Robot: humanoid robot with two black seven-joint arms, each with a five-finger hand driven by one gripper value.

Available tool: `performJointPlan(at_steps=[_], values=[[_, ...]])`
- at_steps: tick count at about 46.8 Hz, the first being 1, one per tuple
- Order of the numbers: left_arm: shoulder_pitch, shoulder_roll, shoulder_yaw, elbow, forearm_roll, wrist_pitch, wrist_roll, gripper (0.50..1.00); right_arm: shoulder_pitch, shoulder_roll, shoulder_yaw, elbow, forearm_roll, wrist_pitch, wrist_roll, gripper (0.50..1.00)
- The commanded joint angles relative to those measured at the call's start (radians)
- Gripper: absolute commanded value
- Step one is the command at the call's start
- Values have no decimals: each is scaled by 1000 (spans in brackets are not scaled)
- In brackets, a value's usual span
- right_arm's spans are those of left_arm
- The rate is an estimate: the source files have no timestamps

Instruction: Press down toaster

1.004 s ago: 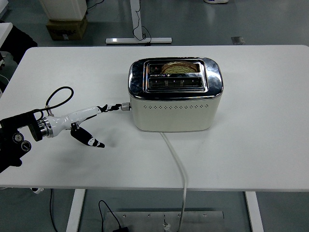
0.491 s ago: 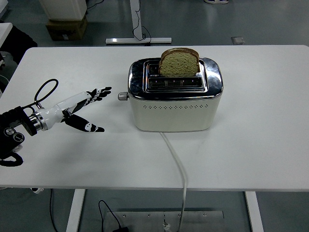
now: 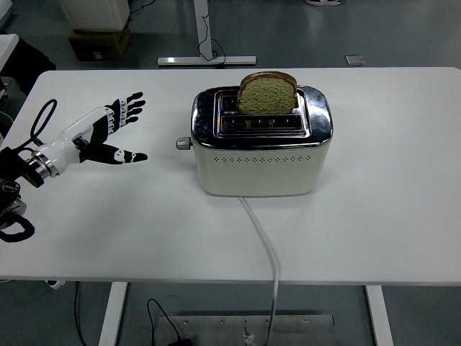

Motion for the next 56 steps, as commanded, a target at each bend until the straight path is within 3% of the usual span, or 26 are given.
performJointPlan(at_steps=[1, 23, 56], values=[[0, -3, -12, 4, -54, 3, 0, 1000, 0, 0, 0, 1, 0, 0, 0, 998], [-42, -25, -20, 73, -424, 9, 0, 1000, 0, 0, 0, 0, 0, 0, 0, 998], [-45, -206, -76, 357, -769, 9, -3, 1000, 0, 0, 0, 0, 0, 2, 0, 998]])
